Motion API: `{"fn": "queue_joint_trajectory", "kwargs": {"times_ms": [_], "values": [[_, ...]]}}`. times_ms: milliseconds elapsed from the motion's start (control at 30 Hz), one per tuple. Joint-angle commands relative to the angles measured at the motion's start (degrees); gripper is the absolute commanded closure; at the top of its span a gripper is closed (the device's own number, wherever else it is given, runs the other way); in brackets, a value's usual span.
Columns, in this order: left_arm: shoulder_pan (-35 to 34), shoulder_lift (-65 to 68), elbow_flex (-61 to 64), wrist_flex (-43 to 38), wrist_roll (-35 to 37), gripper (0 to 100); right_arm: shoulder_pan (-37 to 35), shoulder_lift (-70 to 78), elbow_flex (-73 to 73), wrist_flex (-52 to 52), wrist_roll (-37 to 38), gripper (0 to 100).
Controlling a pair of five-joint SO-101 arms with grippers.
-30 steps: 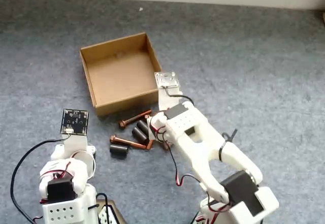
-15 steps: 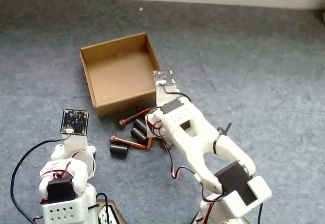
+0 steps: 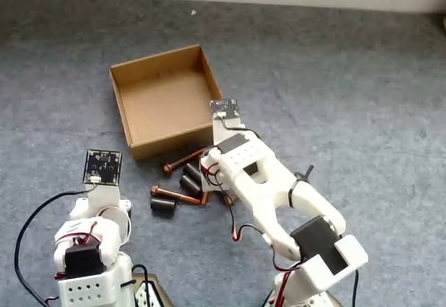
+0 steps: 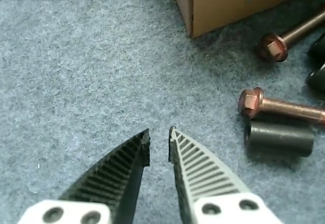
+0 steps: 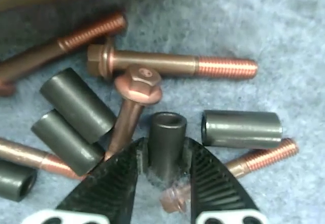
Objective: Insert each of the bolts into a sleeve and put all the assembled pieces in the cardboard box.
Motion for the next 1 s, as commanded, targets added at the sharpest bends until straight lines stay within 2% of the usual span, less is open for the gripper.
{"fn": "queue_joint_trajectory", "kwargs": {"times_ms": [0, 100, 200, 300, 600, 733, 967], "values": [[-0.8, -0.4, -0.2, -0.4, -0.4, 90, -1.5, 0.0, 0.0, 1.6, -0.1, 91.5], [-0.8, -0.4, 0.1, -0.4, -0.4, 90, -1.5, 0.0, 0.0, 1.8, 0.0, 92.2], [-0.7, -0.4, 0.7, -1.6, -0.4, 90, -1.5, -0.7, 0.0, 2.2, 3.3, 99.8], [-0.7, -0.4, 1.0, -1.8, -0.4, 90, -1.2, -3.8, -1.1, 7.3, 4.8, 99.5], [-0.7, -0.4, -3.5, -1.6, -0.4, 90, 1.6, -31.8, -2.6, 15.1, 4.7, 99.4], [-0.3, 0.0, -7.3, -1.9, -0.4, 90, 6.2, -44.0, 4.4, 14.4, 4.7, 99.4], [2.8, 0.4, -17.8, -0.4, -6.8, 90, 16.7, -61.9, 21.4, 6.2, 4.7, 99.4]]}}
